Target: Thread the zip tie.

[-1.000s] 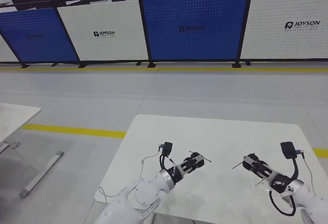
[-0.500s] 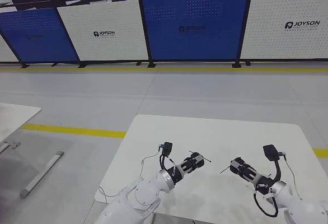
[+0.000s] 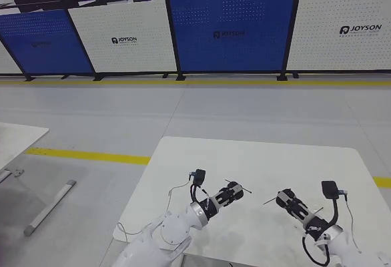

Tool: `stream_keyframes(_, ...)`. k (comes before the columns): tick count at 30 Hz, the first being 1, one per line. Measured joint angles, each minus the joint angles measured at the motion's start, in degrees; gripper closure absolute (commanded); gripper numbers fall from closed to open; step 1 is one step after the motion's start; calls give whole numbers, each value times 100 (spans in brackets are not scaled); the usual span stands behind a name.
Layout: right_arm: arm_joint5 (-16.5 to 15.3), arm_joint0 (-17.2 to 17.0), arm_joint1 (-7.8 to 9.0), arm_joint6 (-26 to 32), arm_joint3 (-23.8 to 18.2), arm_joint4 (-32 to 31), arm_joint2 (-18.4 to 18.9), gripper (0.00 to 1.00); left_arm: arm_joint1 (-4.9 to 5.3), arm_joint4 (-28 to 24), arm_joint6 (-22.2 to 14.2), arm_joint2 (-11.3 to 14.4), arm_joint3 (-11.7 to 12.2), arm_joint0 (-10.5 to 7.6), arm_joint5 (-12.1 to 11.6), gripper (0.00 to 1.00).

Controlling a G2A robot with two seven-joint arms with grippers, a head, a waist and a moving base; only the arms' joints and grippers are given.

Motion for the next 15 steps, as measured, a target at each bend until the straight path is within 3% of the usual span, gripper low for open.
stream_keyframes(10,-6,1,-4,-36,5,-14,11,100,0,0,0,0,0,0,0,100)
stream_keyframes(15,-200,-61,-77,-841,11,-216,-75,100,-18,14,46,50,10,1,48,100)
